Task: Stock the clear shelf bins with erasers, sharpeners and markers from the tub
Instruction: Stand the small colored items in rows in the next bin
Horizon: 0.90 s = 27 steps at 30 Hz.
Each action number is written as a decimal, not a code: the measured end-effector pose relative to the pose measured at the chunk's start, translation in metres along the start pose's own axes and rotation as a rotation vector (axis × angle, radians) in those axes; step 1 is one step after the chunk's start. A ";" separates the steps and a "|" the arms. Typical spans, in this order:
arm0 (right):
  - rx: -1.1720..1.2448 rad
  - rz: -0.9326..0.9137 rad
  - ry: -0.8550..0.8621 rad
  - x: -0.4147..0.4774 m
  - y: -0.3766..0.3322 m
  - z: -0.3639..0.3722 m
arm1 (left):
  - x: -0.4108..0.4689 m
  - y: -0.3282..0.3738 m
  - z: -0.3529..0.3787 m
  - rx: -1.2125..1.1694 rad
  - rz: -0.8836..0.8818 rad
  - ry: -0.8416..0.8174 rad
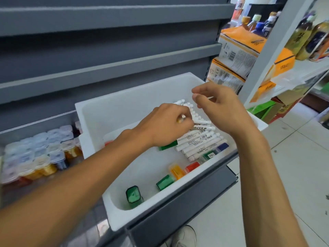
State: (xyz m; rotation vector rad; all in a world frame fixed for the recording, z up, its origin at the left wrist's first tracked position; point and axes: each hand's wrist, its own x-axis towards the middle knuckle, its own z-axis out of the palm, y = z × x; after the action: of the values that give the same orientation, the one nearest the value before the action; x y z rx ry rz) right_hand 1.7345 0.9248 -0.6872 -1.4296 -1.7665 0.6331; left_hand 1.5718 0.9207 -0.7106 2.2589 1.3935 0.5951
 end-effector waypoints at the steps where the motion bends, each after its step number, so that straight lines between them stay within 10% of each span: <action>1: 0.013 -0.007 -0.005 -0.001 -0.003 0.001 | -0.007 0.001 -0.007 -0.058 -0.044 0.028; 7: 0.175 -0.056 -0.064 -0.017 -0.043 0.025 | -0.050 0.003 -0.053 -0.436 -0.189 0.198; 12: 0.256 -0.153 -0.073 -0.040 -0.081 0.052 | -0.086 0.006 -0.078 -1.252 -0.516 0.200; 21: 0.269 -0.279 -0.077 -0.066 -0.123 0.087 | -0.165 -0.022 -0.124 -2.148 -0.588 0.604; 27: 0.250 -0.402 -0.215 -0.083 -0.165 0.130 | -0.215 -0.047 -0.127 -2.346 -0.600 0.914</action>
State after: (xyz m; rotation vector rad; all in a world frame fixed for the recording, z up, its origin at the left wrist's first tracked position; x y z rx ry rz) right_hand 1.5395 0.8146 -0.6569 -0.8304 -1.9862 0.7769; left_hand 1.3800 0.7620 -0.6621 -0.3305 0.4615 1.6503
